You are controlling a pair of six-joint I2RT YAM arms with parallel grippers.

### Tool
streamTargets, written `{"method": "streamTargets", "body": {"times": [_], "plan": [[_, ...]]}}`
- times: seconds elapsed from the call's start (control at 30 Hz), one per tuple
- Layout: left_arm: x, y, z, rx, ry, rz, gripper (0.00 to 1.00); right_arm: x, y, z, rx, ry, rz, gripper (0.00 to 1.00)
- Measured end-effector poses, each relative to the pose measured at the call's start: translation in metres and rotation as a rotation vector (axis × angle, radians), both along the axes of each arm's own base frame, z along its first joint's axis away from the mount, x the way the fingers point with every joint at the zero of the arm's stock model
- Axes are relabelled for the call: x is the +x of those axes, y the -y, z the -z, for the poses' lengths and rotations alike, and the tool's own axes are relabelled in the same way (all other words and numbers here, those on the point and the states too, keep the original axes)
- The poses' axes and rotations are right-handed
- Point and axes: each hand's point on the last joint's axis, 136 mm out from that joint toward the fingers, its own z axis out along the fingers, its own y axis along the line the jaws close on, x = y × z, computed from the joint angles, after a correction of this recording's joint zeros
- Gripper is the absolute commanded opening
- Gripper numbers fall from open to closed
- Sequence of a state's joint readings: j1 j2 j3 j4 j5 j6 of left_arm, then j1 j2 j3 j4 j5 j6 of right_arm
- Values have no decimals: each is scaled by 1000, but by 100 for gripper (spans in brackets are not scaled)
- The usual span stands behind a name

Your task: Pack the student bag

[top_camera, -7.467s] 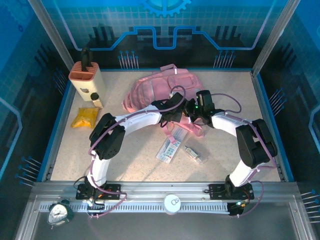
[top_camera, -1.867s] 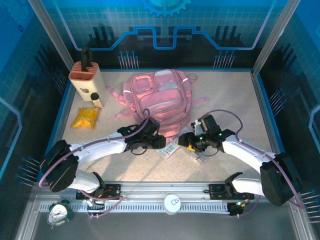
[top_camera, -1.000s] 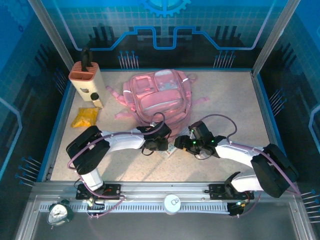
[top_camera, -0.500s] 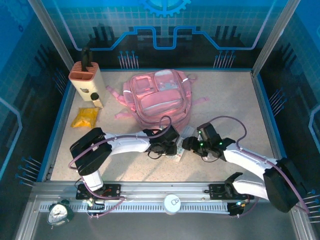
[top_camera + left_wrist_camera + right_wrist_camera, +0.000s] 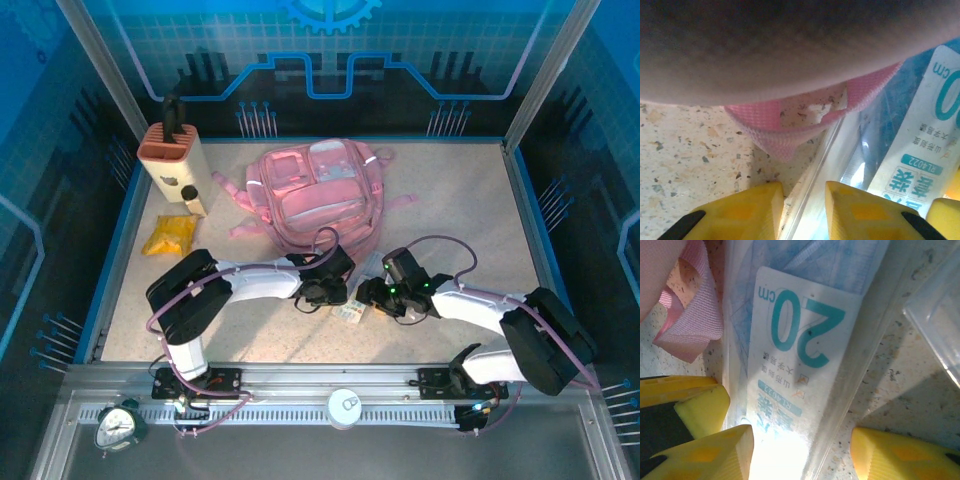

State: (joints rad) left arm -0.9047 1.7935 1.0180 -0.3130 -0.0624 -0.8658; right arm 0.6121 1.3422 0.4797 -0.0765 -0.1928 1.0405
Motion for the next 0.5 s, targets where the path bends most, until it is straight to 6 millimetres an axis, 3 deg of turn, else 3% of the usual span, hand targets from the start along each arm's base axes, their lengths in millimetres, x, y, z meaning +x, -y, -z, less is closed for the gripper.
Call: {"method": "streamTargets", "body": {"times": [0.5], "plan": [[-2, -1, 0, -35, -24, -24, 21, 2, 0, 0, 60, -36, 41, 48]]}}
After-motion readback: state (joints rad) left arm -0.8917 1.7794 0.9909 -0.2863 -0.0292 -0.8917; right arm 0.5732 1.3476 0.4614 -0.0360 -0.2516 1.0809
